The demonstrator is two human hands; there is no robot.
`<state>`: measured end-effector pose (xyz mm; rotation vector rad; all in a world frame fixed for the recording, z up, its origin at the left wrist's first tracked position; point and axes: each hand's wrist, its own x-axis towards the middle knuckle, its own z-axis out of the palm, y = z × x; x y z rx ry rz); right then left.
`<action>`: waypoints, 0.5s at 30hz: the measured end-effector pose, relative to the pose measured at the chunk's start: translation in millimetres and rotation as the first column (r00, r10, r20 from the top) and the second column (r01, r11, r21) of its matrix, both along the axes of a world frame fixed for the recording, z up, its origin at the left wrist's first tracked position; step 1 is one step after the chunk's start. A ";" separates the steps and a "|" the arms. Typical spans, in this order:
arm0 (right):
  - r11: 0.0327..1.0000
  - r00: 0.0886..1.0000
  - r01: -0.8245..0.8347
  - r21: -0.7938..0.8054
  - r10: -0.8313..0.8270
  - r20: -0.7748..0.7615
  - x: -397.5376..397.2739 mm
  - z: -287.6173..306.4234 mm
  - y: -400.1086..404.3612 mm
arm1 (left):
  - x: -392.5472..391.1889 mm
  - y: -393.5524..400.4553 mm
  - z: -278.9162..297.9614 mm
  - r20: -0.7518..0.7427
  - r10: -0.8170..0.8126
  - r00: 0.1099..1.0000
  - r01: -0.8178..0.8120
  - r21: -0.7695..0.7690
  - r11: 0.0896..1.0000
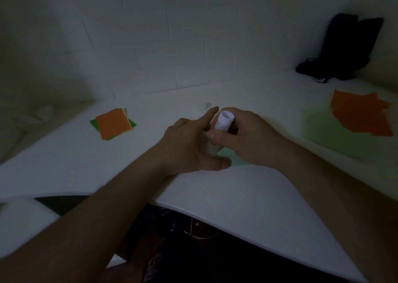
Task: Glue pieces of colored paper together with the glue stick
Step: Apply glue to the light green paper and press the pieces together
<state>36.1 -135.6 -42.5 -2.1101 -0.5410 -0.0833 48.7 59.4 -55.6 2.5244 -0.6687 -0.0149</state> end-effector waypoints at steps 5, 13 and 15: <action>0.980 0.976 0.184 0.077 -0.192 0.103 4.9 11.5 -16.3 | -3.5 3.7 -1.2 0.010 0.015 1.000 -0.015 0.052 0.999; 0.986 0.995 0.033 -0.164 -0.017 0.096 -2.6 6.4 -14.6 | -6.3 -0.3 1.9 0.029 0.037 0.999 -0.039 0.054 0.998; 0.984 0.996 0.022 -0.179 -0.005 0.094 -1.7 6.2 -16.2 | -5.4 0.3 1.3 0.025 0.031 0.999 -0.032 0.056 0.998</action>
